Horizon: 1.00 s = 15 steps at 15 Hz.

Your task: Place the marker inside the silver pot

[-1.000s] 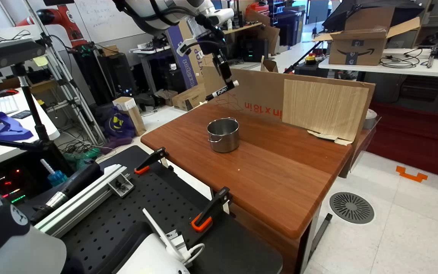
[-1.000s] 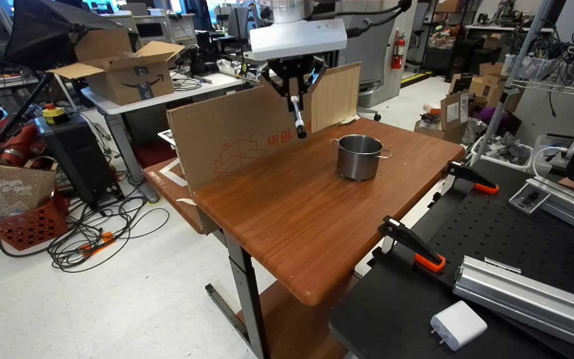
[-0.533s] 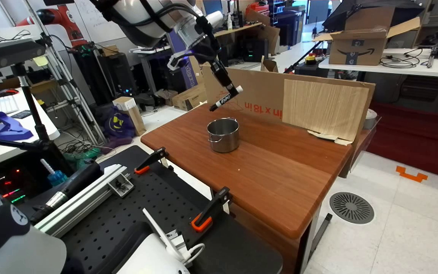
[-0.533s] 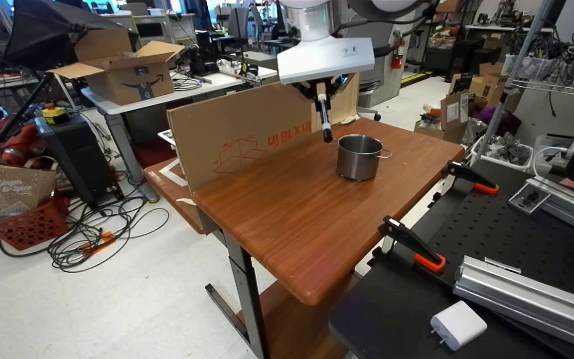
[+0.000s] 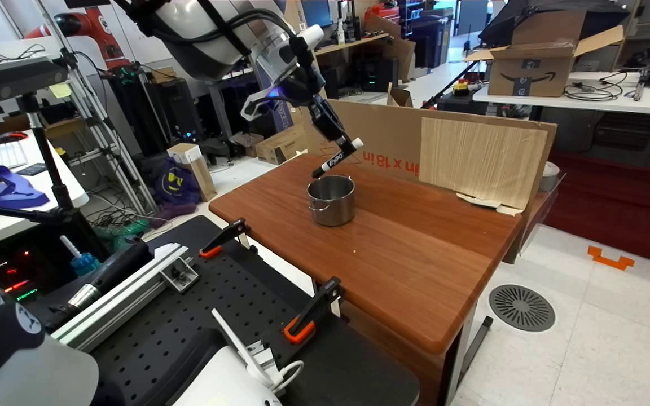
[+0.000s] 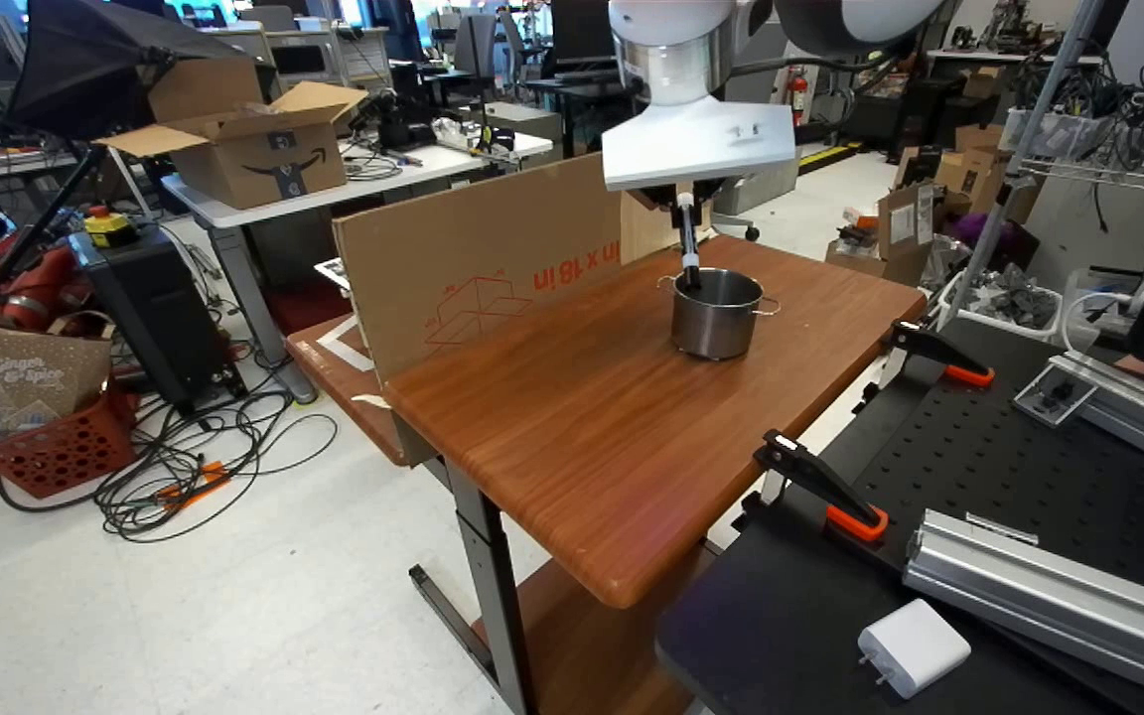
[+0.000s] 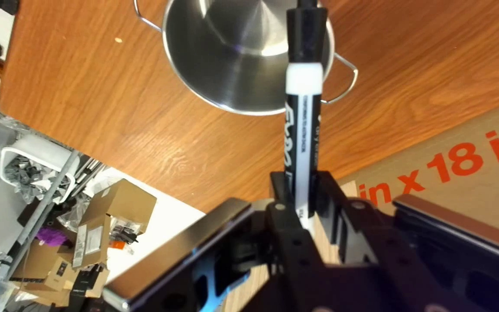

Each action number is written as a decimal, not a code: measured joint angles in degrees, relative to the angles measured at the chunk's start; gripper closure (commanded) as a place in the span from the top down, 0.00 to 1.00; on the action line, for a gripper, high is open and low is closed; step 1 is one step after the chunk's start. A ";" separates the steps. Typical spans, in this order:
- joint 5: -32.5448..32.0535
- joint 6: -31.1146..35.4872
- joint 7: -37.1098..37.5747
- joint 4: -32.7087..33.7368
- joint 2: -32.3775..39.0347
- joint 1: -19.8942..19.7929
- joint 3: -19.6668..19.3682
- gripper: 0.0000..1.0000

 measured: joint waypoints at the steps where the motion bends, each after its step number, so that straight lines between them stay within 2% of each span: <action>1: -0.31 0.00 0.63 -0.35 0.00 -0.71 0.42 0.05; 7: -0.62 -0.07 1.60 -1.67 0.12 -3.68 1.85 0.05; 15: -0.62 -1.42 1.67 -1.57 1.89 -3.98 3.11 0.05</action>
